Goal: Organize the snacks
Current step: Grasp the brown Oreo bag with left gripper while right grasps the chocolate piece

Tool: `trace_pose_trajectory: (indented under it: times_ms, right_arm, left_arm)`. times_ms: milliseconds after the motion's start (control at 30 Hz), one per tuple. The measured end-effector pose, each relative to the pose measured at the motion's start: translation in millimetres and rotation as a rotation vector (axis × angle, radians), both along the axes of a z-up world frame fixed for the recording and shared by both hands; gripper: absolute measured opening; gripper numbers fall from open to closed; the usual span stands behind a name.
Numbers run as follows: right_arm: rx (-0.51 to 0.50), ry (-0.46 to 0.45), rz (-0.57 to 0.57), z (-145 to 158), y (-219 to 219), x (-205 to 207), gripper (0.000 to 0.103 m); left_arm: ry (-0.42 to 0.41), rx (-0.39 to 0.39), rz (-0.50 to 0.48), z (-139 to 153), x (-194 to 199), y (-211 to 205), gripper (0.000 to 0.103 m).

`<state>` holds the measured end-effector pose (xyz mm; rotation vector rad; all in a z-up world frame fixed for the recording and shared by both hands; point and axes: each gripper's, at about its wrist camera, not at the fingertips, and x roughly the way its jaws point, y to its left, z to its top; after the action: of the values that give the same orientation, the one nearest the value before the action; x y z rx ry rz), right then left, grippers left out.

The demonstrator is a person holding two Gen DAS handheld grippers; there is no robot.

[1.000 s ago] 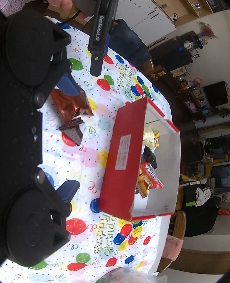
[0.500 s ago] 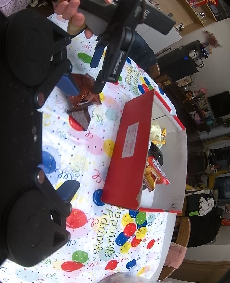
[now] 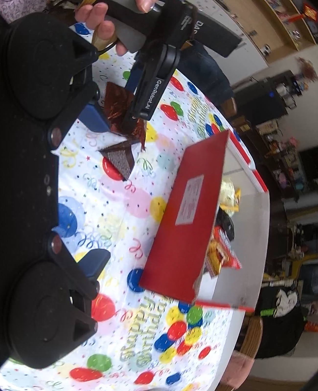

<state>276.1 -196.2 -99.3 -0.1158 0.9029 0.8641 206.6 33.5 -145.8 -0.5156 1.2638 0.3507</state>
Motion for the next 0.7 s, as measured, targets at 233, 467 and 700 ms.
trace_pose_trajectory:
  times_ms: [233, 467, 700]
  right_arm:
    - [-0.068, -0.004, 0.102, -19.1, 41.2, 9.3, 0.096]
    - [-0.102, -0.009, 0.142, -32.7, 80.9, 11.7, 0.086]
    - [-0.148, 0.017, 0.124, -42.8, 103.5, 14.8, 0.074]
  left_arm:
    - [-0.037, 0.013, -0.055, 3.6, -7.0, 3.4, 0.049]
    - [-0.055, 0.025, -0.066, 7.2, -16.5, 17.4, 0.046]
    - [-0.078, 0.03, -0.074, 12.1, -26.3, 31.9, 0.046]
